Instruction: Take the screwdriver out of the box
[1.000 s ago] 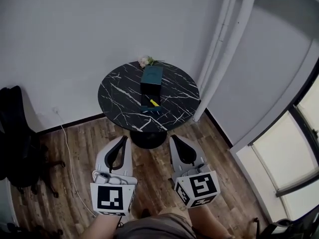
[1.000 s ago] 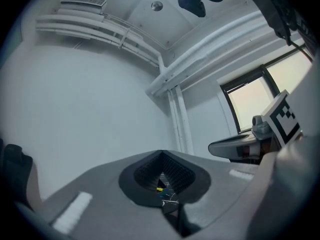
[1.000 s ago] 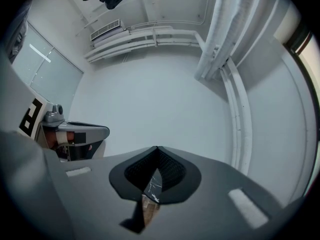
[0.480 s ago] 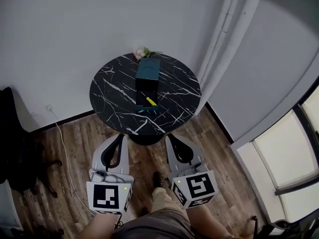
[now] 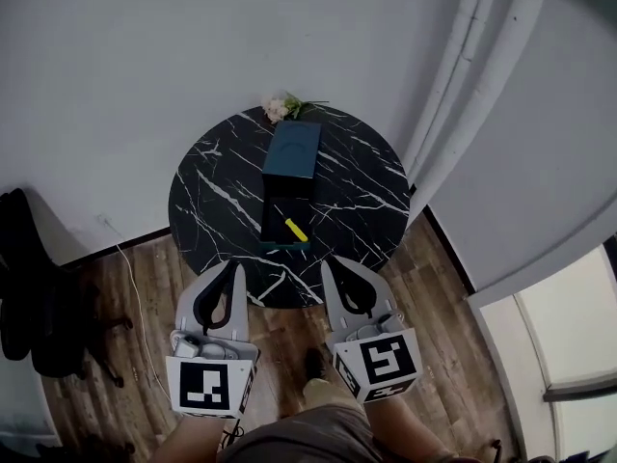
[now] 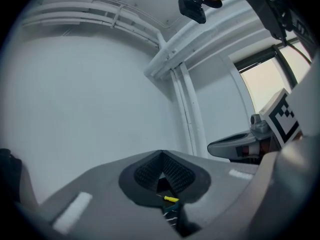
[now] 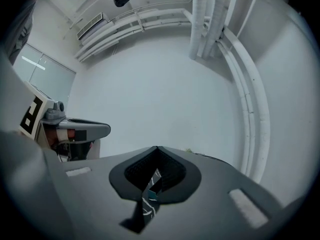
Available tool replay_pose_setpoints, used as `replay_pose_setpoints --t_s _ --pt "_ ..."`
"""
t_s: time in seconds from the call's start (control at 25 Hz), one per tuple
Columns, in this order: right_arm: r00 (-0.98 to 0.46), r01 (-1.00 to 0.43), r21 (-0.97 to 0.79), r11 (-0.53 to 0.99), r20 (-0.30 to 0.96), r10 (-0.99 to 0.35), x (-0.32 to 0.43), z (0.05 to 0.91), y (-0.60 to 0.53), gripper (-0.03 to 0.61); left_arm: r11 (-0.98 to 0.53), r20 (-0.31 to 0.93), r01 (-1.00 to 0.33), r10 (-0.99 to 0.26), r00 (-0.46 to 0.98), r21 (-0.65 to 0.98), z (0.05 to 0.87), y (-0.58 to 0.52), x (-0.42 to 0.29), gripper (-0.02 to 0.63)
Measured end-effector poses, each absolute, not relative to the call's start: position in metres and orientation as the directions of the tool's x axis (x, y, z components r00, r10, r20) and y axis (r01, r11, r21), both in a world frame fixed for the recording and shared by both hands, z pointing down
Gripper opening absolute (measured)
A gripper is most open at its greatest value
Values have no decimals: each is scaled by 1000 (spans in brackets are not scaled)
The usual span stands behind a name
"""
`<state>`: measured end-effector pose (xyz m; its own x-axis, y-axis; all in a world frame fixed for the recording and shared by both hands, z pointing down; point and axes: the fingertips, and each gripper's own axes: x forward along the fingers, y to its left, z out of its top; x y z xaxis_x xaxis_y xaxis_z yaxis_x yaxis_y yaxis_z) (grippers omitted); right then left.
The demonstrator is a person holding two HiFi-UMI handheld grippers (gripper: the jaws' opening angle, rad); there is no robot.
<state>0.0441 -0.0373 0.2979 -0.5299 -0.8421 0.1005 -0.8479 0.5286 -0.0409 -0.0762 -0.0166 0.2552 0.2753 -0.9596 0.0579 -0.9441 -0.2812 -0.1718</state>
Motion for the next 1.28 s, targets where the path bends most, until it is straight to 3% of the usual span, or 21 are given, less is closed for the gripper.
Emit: replay_pose_setpoints --t_s 0.64,1.28 --pt "-641 -765 -21 644 124 -757 30 294 -152 23 -181 48 -965 -983 175 -192 240 -119 -75 0" --pt "-639 -747 -29 664 308 -705 -23 364 -217 33 -178 137 -980 -977 165 -89 288 -192 -126 0"
